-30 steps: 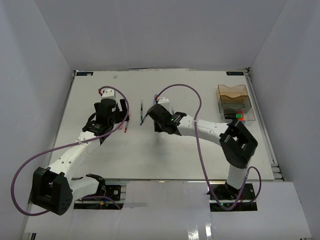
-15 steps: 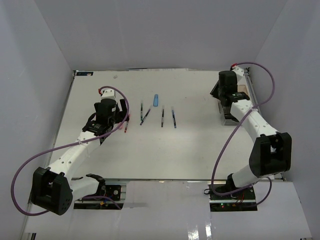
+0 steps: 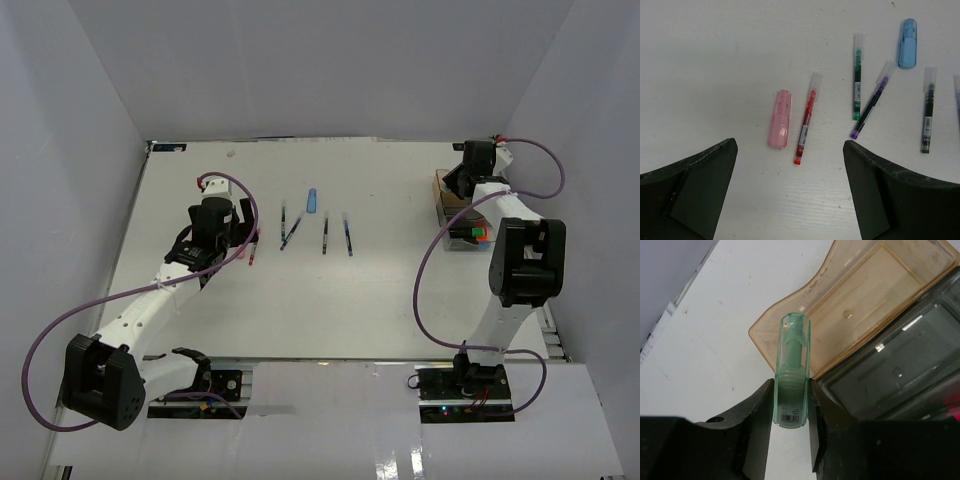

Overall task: Sort the stationery into containers
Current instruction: Place the stationery in the storage box.

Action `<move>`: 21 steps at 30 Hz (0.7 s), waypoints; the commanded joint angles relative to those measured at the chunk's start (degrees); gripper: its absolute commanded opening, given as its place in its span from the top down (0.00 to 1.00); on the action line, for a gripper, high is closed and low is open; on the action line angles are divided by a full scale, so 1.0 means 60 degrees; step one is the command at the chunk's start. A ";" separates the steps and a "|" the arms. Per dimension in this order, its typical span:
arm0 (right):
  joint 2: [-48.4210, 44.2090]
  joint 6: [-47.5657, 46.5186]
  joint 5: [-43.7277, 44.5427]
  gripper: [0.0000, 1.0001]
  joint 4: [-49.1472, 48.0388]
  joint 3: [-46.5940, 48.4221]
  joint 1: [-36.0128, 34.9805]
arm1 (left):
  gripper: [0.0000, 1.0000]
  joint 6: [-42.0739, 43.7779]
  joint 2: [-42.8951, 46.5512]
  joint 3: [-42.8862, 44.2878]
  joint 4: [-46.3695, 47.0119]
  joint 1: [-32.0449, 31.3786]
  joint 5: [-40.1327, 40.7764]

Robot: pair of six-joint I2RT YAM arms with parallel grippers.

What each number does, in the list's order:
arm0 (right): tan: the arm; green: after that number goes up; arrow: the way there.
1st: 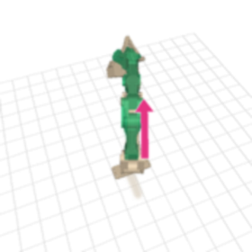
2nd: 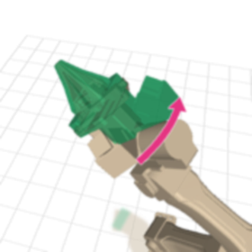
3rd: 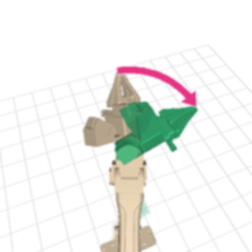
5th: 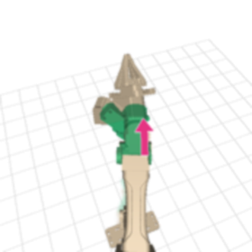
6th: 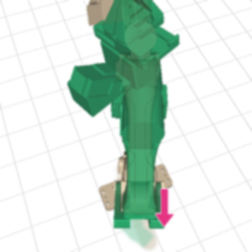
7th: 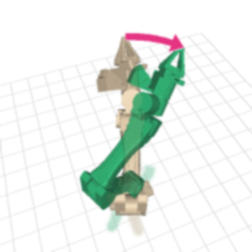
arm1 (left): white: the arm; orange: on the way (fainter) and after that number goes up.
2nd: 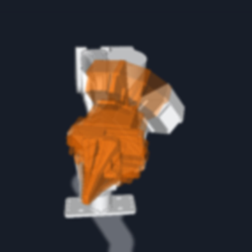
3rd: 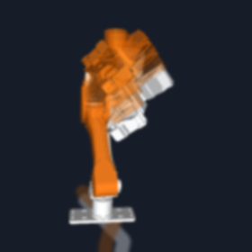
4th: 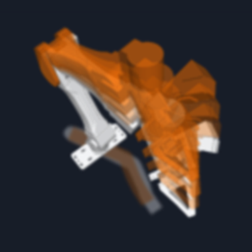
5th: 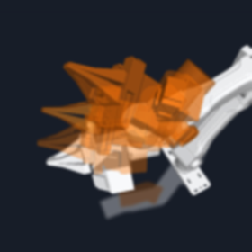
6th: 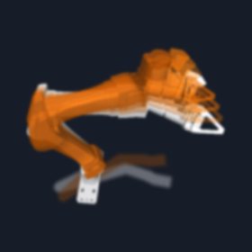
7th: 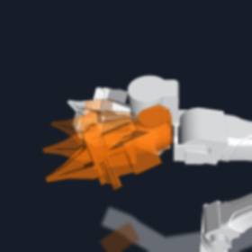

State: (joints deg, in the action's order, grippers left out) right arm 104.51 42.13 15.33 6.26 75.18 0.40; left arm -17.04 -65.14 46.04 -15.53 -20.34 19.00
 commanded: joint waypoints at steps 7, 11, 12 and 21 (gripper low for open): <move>0.1125 0.1474 -0.0051 0.72 -0.0926 0.1313 0.0518 | 0.02 -0.0076 0.0062 0.0398 -0.0063 0.0064 0.0041; 0.1434 0.1621 -0.0153 0.69 -0.0926 0.1620 0.0606 | 0.02 -0.0090 0.0062 0.0398 -0.0078 0.0064 -0.0003; 0.1478 0.1636 -0.0139 0.68 -0.0941 0.1606 0.0621 | 0.02 -0.0105 0.0076 0.0398 -0.0092 0.0064 0.0011; 0.1669 0.1900 -0.0255 0.49 -0.0926 0.1446 0.0650 | 0.02 -0.0105 0.0047 0.0383 -0.0092 0.0064 0.0055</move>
State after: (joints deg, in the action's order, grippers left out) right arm 114.50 52.27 13.69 2.79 82.46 4.16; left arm -17.06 -65.34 46.26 -16.05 -20.34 19.03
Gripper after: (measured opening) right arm 0.489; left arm 0.979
